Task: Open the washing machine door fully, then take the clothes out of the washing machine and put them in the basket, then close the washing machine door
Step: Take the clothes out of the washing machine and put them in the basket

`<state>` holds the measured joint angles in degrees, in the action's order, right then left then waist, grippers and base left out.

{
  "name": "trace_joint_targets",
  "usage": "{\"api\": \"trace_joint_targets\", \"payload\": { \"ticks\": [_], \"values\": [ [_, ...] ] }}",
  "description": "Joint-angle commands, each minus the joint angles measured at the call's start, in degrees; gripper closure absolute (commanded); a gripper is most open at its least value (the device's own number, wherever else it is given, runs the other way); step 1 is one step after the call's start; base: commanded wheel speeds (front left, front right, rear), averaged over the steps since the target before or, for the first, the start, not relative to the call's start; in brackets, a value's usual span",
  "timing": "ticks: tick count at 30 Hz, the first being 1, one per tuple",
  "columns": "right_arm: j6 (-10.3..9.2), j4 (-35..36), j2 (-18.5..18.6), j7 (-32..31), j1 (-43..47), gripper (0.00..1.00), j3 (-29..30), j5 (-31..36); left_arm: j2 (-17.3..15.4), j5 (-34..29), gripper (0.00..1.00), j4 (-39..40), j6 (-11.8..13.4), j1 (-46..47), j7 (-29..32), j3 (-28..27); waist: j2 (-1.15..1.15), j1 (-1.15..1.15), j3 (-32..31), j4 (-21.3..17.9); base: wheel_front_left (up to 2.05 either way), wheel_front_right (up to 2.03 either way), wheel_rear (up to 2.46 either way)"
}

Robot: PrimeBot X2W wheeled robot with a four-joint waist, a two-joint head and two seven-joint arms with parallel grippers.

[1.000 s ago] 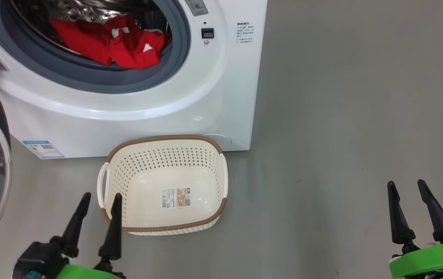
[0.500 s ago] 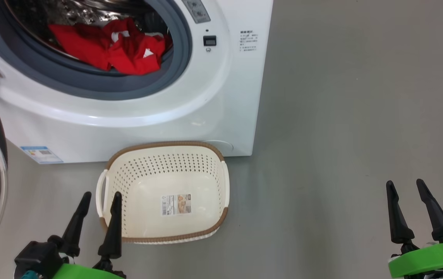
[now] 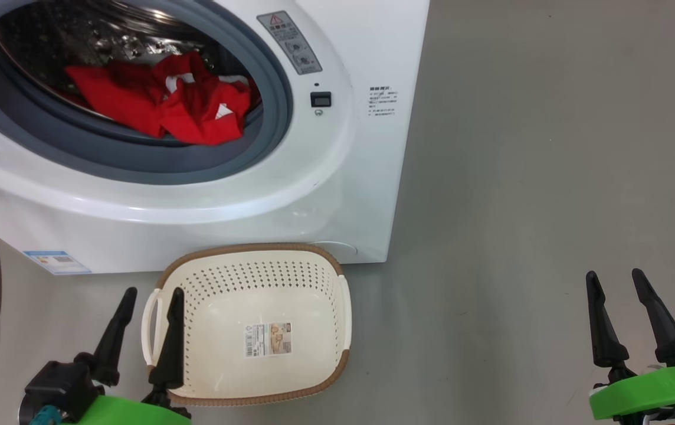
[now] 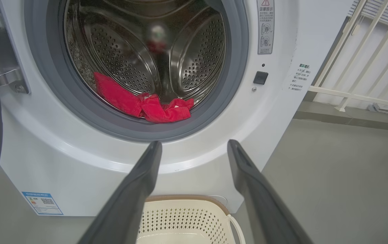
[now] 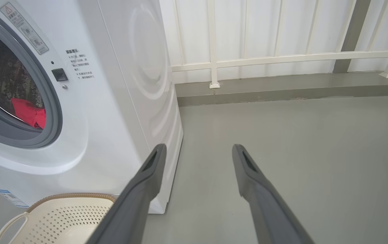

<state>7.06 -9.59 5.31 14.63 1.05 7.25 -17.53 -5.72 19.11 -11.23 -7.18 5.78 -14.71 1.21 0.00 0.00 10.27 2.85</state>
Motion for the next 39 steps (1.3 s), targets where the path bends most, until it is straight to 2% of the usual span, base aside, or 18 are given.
{"api": "trace_joint_targets", "payload": {
  "ticks": [1, 14, 22, 27, 39],
  "values": [
    [0.43, 1.15, 0.71, 0.37, -1.01, 0.00, -1.25, 0.06, -0.70, -0.35, 0.00, 1.01, -0.31, 1.06, -0.29, -1.98, 0.00, 0.00, -0.02, 0.08, 0.00, 0.00, 0.00],
    [0.43, 1.07, 0.65, 0.37, -1.20, 0.00, -1.95, 0.02, -0.44, 0.59, 0.00, -1.16, -0.31, 1.80, -0.29, -1.10, 0.00, 0.00, 0.41, -0.02, 0.00, 0.00, 0.00],
    [0.43, 1.04, 0.40, 0.37, -2.59, 0.00, -2.69, -0.14, -0.42, -0.62, 0.00, -6.60, -0.31, 10.32, -0.29, -1.63, 0.00, 0.00, 3.52, -1.11, 0.00, 0.00, 0.00],
    [0.43, 1.03, 0.07, 0.37, -4.08, 0.00, -3.15, -0.24, -1.30, -0.95, 0.00, -13.52, -0.31, 19.18, -0.29, -1.35, 0.00, 0.00, 6.10, -2.74, 0.00, 0.00, 0.00],
    [0.43, 1.04, -0.99, 0.37, -7.38, 0.00, -4.68, -0.56, -6.28, 0.14, 0.00, -37.63, -0.29, 43.42, 0.28, -0.87, 0.00, 0.00, 12.35, -7.81, 0.00, 0.00, 0.00]
  ]
}}
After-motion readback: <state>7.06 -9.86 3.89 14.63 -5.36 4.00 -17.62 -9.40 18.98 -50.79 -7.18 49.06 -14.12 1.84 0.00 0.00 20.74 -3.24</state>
